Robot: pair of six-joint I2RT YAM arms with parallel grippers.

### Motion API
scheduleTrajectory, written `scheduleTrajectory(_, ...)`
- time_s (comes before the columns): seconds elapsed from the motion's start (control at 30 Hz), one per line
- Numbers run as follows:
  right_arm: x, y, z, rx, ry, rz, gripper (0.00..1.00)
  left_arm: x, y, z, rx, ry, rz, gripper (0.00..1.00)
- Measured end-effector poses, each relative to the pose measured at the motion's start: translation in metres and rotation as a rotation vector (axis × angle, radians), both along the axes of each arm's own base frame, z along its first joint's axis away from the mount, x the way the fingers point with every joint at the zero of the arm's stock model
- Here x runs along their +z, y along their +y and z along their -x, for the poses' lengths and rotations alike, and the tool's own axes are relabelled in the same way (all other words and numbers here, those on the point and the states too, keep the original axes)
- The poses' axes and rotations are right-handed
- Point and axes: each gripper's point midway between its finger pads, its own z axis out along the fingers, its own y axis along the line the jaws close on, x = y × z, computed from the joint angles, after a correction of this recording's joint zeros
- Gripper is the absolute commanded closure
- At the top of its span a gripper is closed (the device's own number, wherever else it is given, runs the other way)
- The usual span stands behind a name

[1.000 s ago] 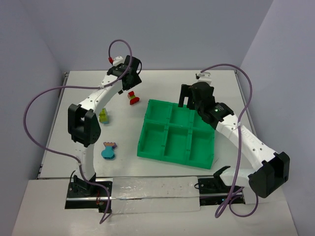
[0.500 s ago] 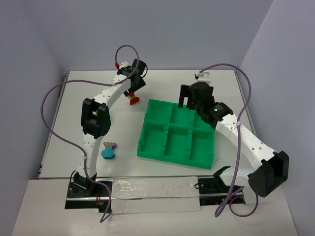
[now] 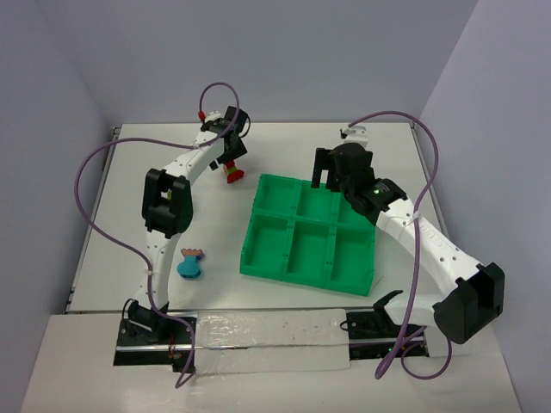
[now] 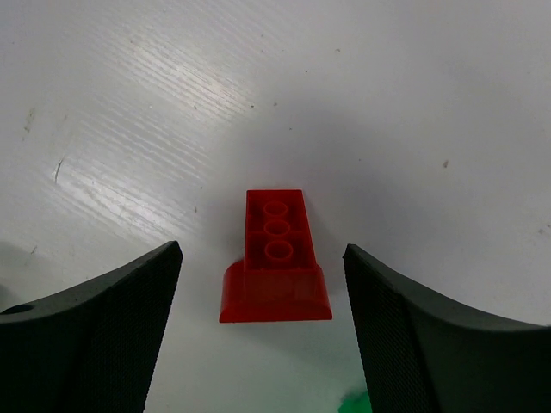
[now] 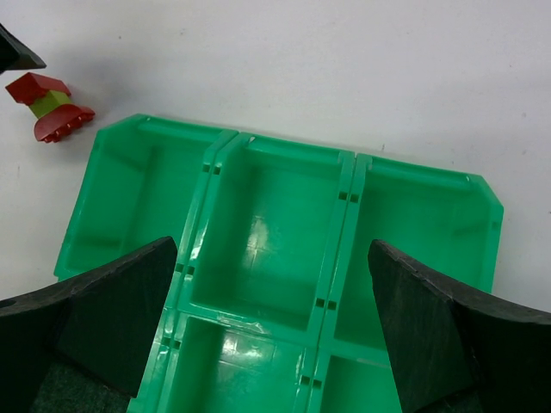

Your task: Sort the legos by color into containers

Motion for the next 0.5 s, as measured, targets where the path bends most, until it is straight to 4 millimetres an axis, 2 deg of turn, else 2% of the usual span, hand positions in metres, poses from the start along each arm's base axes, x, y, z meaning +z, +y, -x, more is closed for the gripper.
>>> scheduleTrajectory(0.1,-0.001,0.0,0.0,-0.001,0.002,0.001,0.0,-0.012,-0.001,-0.001,-0.029,0.024,-0.009,0.18)
scheduleTrajectory(0.23,-0.001,0.0,-0.001,-0.004,0.008,0.0,0.0,-0.021,-0.003,0.001,-0.059,0.05,-0.012,0.29)
scheduleTrajectory(0.43,-0.002,0.0,-0.001,-0.013,0.011,-0.007,0.0,-0.022,-0.005,-0.001,-0.079,0.048,-0.01,0.41)
scheduleTrajectory(0.5,-0.002,0.0,0.0,-0.016,0.013,-0.01,0.0,-0.022,-0.006,-0.002,-0.081,0.046,-0.007,0.48)
